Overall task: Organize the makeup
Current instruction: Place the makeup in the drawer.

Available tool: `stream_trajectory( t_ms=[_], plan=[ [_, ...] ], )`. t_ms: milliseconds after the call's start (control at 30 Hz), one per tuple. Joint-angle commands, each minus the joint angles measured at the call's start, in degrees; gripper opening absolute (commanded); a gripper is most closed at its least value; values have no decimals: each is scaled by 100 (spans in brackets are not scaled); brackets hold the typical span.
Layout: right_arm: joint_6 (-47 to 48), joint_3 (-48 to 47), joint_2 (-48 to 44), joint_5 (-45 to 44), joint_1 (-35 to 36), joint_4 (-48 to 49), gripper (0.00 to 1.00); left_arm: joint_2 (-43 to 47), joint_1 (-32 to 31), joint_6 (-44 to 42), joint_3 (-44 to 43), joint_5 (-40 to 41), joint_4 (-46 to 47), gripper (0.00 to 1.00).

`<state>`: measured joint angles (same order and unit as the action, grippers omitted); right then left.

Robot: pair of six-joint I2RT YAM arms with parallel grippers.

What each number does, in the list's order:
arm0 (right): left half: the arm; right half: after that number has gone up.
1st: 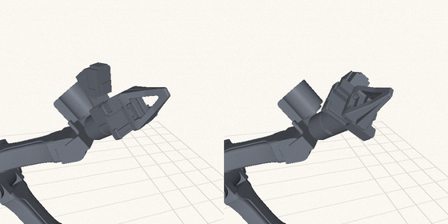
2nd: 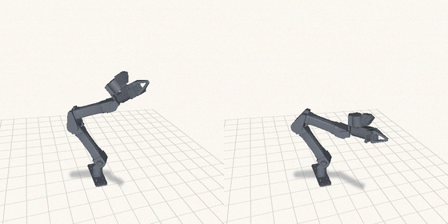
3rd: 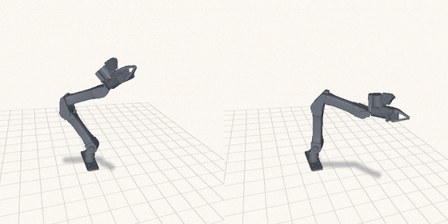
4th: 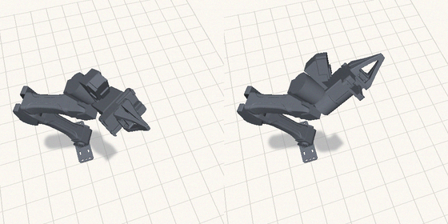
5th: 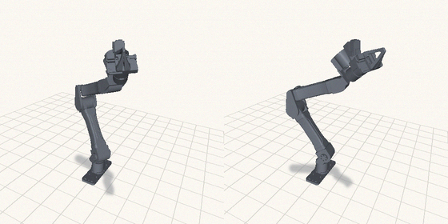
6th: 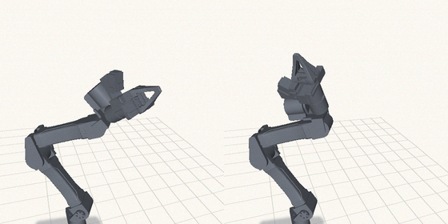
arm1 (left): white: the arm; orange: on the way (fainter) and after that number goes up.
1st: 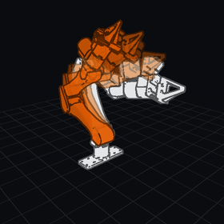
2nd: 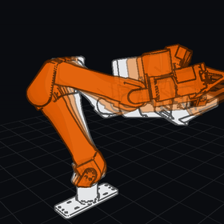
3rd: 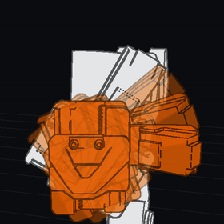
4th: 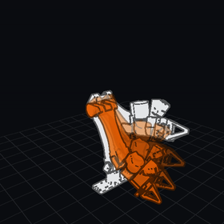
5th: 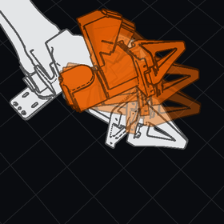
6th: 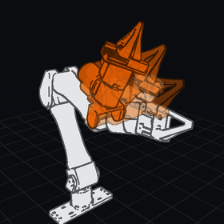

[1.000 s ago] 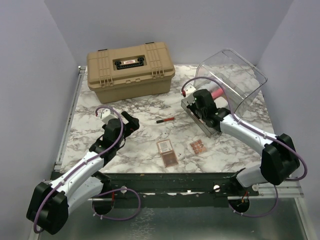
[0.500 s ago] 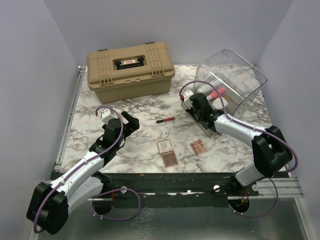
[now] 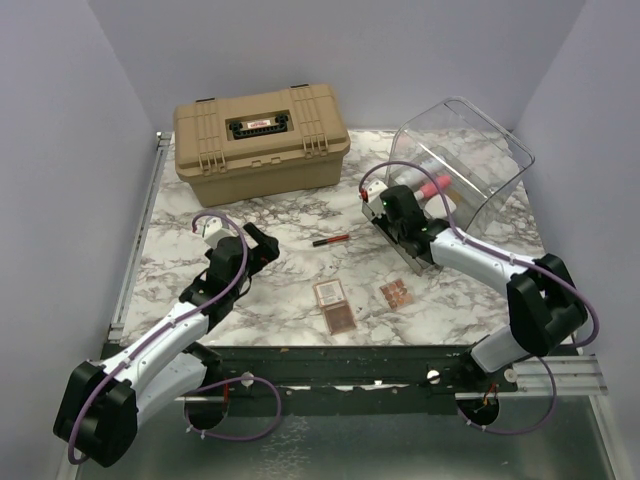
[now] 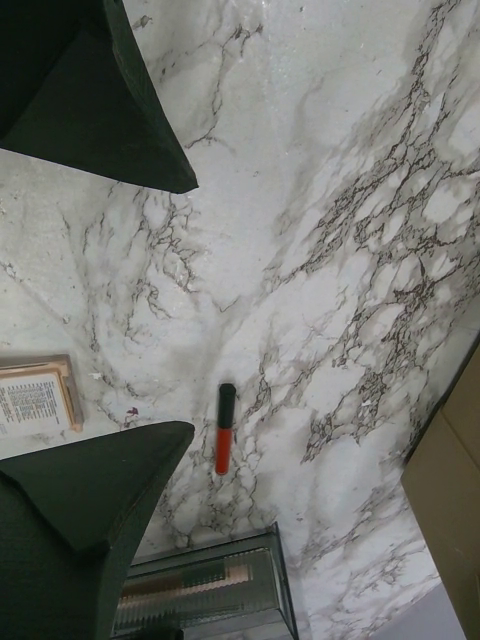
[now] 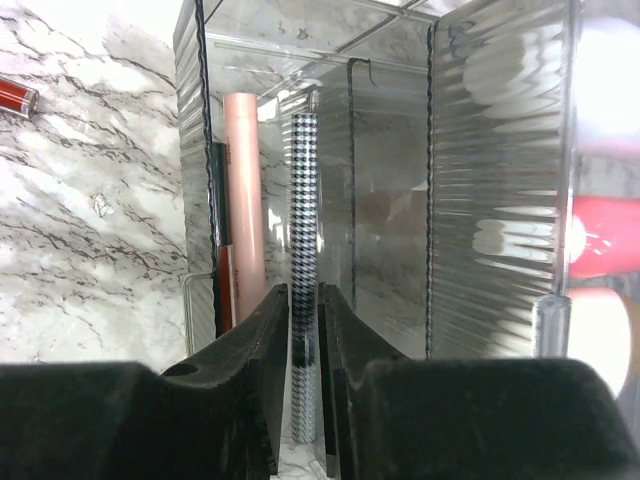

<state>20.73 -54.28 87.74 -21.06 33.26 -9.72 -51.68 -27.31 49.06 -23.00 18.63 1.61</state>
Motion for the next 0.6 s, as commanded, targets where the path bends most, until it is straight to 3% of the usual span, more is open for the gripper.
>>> stream_trajectory(
  t_ms=[0,267,567],
  plan=[
    [-11,-288,-274,281,-36,-214,28,-16,45,23,-51,-114,77,98],
    [-18,-636,-471,568,-37,-628,30,-13,42,25,-55,-119,85,98],
    [93,-830,-850,3123,-17,-582,30,-61,42,42,-61,-132,134,98]
  ],
)
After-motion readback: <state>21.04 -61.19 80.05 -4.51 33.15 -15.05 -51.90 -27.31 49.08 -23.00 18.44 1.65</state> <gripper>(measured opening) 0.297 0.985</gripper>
